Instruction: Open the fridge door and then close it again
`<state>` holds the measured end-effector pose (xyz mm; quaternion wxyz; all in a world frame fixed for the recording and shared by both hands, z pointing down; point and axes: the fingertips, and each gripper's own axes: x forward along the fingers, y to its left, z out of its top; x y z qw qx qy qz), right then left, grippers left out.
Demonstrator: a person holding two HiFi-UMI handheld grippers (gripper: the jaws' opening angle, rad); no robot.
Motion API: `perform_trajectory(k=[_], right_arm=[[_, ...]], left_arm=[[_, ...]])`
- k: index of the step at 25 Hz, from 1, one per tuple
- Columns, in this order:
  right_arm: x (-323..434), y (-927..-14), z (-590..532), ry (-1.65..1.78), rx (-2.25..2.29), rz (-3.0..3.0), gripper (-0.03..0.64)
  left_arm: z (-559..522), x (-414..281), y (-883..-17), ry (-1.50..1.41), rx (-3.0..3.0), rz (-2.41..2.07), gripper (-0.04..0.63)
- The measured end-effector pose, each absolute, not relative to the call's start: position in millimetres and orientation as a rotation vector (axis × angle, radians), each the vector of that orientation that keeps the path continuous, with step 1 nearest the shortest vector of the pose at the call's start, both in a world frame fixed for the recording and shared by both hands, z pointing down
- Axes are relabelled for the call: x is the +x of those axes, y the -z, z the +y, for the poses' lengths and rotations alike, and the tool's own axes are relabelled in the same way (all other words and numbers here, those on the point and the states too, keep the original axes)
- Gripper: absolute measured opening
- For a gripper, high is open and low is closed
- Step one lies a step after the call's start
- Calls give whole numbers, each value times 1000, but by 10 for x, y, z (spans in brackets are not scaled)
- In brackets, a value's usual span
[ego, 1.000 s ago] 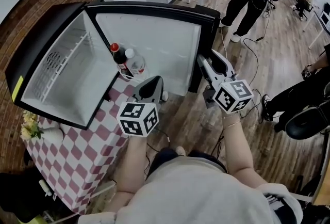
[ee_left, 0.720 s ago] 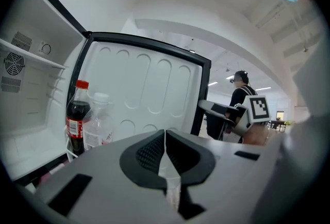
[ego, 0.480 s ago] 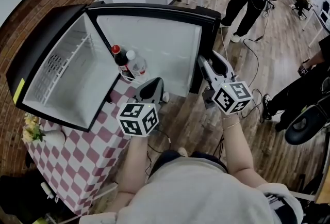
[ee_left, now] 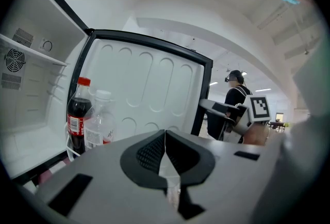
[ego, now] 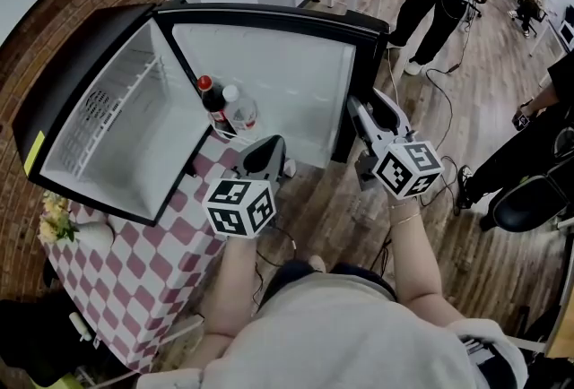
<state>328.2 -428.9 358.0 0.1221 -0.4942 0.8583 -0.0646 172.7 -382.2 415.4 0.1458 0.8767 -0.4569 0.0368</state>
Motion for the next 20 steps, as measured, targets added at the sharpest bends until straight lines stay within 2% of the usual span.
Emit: perform_trajectory(k=[20], right_arm=[[3000,-3581,-3766,186,-1374,2633,158]], left_arm=[[-3368,1542,-4153,-69,2489,-1349,8]])
